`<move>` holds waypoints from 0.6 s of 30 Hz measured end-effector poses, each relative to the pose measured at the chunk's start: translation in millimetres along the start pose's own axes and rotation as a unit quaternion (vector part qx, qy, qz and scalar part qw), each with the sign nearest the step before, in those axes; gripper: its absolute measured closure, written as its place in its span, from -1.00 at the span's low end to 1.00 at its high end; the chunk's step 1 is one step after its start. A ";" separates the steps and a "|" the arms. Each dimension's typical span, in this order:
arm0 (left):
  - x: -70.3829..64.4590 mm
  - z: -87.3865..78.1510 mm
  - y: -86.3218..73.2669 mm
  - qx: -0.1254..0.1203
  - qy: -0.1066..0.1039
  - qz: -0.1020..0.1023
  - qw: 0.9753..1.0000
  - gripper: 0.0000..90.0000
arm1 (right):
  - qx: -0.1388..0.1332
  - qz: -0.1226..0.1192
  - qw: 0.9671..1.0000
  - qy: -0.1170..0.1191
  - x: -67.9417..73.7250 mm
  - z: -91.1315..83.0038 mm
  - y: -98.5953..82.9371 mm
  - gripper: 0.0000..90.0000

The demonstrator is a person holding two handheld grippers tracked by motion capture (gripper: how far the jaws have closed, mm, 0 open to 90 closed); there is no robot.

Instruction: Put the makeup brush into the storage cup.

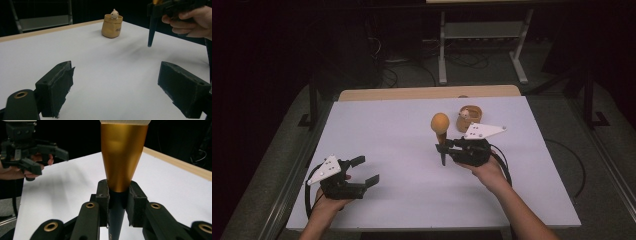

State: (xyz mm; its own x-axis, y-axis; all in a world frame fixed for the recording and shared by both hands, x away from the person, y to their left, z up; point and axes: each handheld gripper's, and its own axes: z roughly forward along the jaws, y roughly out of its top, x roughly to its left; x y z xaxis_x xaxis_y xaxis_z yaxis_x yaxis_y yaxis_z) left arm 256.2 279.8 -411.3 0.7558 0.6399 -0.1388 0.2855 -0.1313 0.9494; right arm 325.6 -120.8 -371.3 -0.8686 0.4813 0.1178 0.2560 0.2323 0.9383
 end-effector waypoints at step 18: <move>1.3 -1.8 1.0 0.002 0.010 0.002 1.000 -0.74 | -0.016 0.018 0.999 -0.036 -23.9 -14.5 18.1 0.62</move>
State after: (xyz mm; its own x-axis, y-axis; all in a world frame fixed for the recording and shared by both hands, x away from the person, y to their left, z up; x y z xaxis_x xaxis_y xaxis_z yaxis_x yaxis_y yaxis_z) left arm 256.4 281.9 -410.0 0.7447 0.6547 -0.1295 0.2849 -0.1363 0.9488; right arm 344.8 -140.3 -352.4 -0.8256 0.5491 0.1296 0.2723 0.1867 0.9439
